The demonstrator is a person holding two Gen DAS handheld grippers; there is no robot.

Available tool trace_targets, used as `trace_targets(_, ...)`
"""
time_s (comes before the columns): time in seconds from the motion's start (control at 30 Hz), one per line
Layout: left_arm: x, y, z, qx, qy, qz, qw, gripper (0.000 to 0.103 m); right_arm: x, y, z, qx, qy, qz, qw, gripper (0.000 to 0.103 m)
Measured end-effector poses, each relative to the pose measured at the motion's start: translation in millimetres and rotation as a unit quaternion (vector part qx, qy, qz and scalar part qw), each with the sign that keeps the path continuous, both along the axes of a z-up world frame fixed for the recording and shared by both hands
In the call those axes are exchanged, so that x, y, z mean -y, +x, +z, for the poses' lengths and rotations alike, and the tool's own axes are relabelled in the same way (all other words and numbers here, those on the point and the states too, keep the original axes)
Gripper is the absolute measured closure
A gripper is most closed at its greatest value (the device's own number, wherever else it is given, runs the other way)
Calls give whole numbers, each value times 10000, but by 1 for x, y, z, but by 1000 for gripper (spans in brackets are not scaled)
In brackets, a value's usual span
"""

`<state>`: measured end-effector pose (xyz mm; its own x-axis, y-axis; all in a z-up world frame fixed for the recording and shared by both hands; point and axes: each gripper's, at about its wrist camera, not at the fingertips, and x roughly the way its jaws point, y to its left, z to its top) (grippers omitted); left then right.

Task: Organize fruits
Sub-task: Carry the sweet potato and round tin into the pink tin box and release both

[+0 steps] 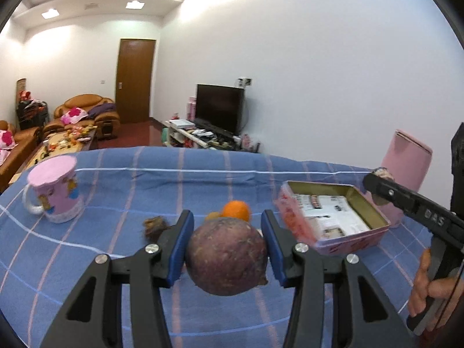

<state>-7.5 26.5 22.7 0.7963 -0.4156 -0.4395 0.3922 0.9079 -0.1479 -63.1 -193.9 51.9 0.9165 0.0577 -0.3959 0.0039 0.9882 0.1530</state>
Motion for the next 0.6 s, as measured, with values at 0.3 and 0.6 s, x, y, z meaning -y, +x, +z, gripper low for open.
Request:
trace_targets(0.3, 94, 9, 7, 68, 387, -532, 9978, 53, 90, 5, -18, -376, 111, -712, 9967, 58)
trace_targets(0.6, 180, 28, -15, -342, 770, -607, 9946, 53, 115, 19, -41, -906, 130, -627, 9938, 58)
